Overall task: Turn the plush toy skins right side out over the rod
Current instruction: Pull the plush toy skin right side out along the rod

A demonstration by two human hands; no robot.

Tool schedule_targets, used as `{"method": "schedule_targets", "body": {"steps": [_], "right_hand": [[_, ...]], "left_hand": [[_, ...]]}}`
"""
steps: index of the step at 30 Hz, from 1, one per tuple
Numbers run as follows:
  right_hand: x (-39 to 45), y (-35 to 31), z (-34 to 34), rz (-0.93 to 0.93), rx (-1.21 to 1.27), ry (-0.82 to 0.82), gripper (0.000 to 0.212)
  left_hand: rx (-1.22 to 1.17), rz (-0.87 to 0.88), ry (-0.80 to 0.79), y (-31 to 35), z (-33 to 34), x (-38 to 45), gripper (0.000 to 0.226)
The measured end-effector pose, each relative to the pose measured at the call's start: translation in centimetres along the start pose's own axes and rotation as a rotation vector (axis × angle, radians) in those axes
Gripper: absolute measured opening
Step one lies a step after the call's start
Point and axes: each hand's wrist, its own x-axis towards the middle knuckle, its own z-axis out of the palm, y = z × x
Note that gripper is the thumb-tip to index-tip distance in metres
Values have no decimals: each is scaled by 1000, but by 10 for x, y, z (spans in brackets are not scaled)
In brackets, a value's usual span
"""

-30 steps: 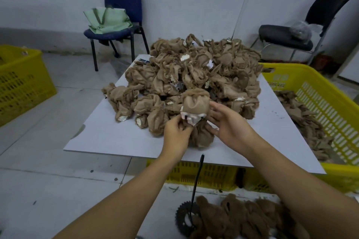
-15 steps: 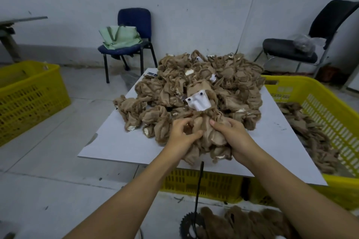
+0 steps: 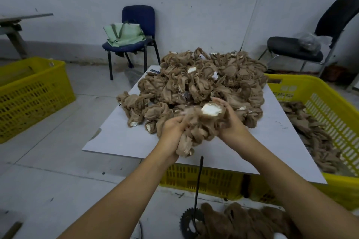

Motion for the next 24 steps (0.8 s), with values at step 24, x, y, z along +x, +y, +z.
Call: {"method": "schedule_targets", "body": {"steps": [24], "right_hand": [[-59, -50, 32, -27, 248, 116, 32]], "left_hand": [[365, 516, -36, 20, -3, -79, 41]]}}
